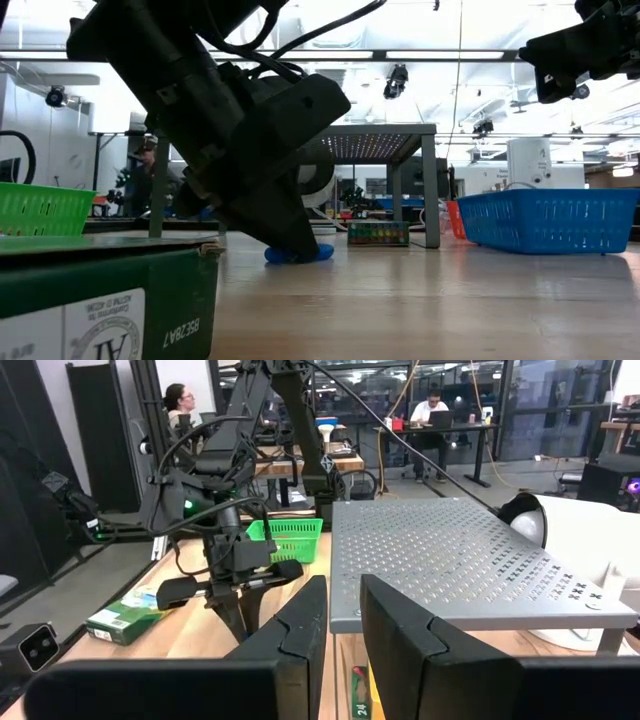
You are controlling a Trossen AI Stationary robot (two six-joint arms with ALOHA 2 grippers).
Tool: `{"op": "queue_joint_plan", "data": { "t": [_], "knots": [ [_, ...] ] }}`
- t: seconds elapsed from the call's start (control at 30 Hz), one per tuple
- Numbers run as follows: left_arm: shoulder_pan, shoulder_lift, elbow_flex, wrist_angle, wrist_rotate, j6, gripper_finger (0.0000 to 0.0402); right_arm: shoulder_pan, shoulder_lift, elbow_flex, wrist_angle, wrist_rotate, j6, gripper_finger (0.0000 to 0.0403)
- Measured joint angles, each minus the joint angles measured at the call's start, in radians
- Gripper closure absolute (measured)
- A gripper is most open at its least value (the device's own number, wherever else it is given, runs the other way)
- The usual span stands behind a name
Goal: Pick & Place Office Desk Supplies
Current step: Put the blue spring keychain into the green bin
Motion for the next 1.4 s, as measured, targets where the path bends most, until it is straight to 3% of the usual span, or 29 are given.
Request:
{"op": "queue_joint_plan", "data": {
  "t": [0.8, 1.17, 1.4],
  "knots": [
    [-0.005, -0.085, 0.025, -0.066, -0.004, 0.082, 0.0372, 0.0, 0.0, 0.0, 0.0, 0.0, 0.0, 0.0339],
    [-0.03, -0.244, 0.026, -0.234, -0.088, 0.073, 0.0372, 0.0, 0.0, 0.0, 0.0, 0.0, 0.0, 0.0339],
    [-0.077, -0.371, 0.027, -0.437, -0.208, -0.101, 0.0372, 0.0, 0.0, 0.0, 0.0, 0.0, 0.0, 0.0339]
  ]
}}
